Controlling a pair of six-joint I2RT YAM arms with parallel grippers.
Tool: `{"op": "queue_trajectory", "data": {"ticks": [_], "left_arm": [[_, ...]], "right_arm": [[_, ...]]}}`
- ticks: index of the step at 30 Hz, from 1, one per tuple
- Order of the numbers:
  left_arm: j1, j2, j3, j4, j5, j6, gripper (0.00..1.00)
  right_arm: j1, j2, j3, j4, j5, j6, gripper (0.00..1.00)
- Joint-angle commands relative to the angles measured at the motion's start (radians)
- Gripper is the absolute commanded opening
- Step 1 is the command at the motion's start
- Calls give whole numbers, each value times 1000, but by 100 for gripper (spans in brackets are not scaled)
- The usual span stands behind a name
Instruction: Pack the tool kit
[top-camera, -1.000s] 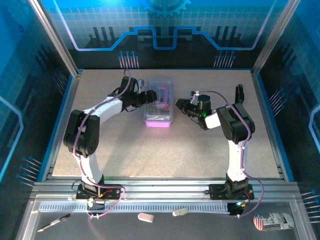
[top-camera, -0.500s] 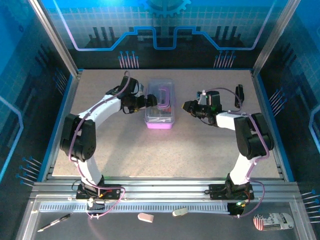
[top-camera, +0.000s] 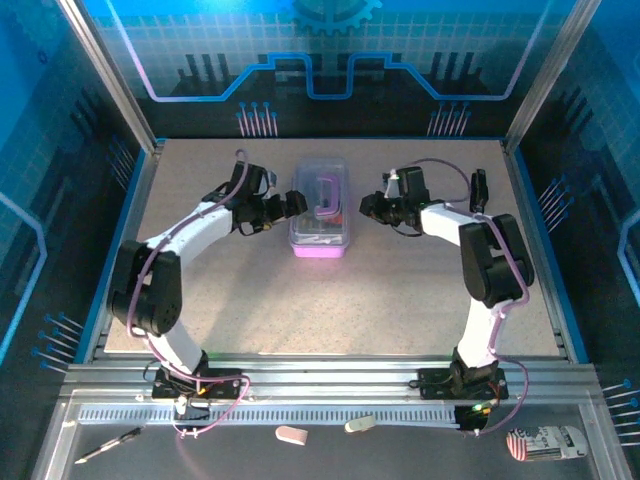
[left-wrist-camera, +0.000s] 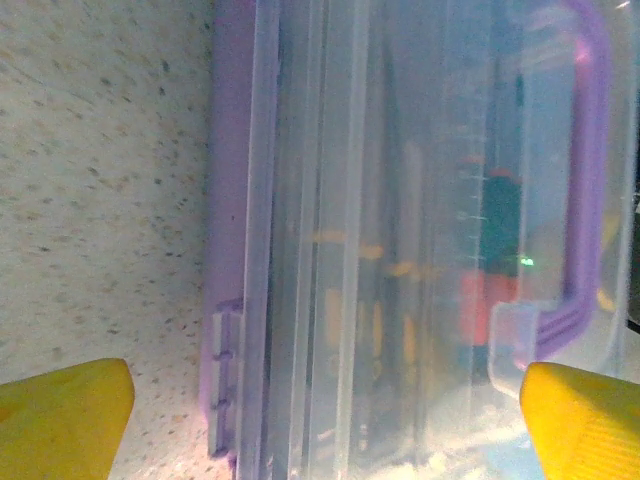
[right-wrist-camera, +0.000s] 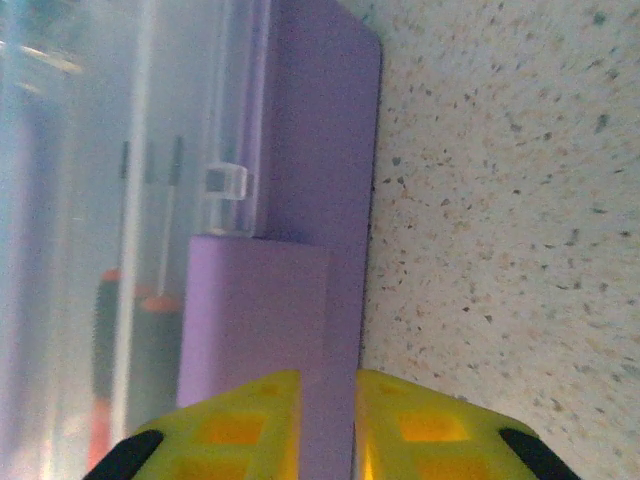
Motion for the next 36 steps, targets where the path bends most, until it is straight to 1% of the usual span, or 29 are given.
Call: {"op": "queue_trajectory", "data": {"ticks": [1,6,8,10,13,15,17,19,21,22,23,24,25,26,27,29,30,31,32,33,35,36], "left_arm": [[-8,55,4,82,122,-39,99],[-34,115,35,120,188,-36,99],[-41,129,47,114,195,-24,99],[-38,120,45,105,171,-11,99],[-24,63,35,58,85,15,99],[-18,-6,21,18,-11,33,100],[-19,-99,1,-21,-130,53,99],[-19,-191,-23,-41,-218,65,99],[-21,-284,-65,-34,-274,68,99],[-22,-337,-91,-27,-299,66,99],[-26,-388,-122,-21,-332,58,99],[-30,-428,-147,-15,-358,57,99],[-41,-475,-171,-25,-413,50,99],[-58,-514,-188,-43,-480,47,99],[-74,-549,-206,-55,-551,45,99],[-113,-626,-260,-56,-686,62,99],[-125,-661,-292,-32,-719,84,99],[-129,-699,-342,15,-745,96,99],[-127,-737,-405,92,-754,119,99],[-126,-768,-468,177,-764,142,99],[-123,-806,-646,460,-828,231,99],[-120,-805,-726,602,-868,287,100]], "right_arm": [[40,62,63,-61,5,-11,21],[69,110,68,62,-109,61,21],[77,80,50,57,-85,48,21],[71,47,37,25,-61,30,22],[46,-34,-8,-18,-2,5,21],[27,-104,-46,-48,40,-19,22],[6,-186,-83,-82,75,-52,23],[-12,-276,-122,-112,107,-86,25],[-23,-375,-160,-142,149,-120,35],[-24,-432,-178,-151,162,-146,42],[-22,-492,-199,-158,168,-169,54],[-17,-541,-216,-156,164,-185,71],[-8,-598,-228,-158,150,-188,100],[6,-649,-230,-175,137,-203,100],[28,-688,-226,-201,159,-223,100],[99,-795,-232,-249,274,-264,100],[126,-835,-245,-244,322,-287,100],[162,-870,-274,-220,406,-306,100],[190,-898,-324,-174,494,-340,100],[207,-916,-365,-131,538,-393,100],[223,-954,-458,-15,545,-568,100],[227,-967,-489,13,548,-629,100]]}}
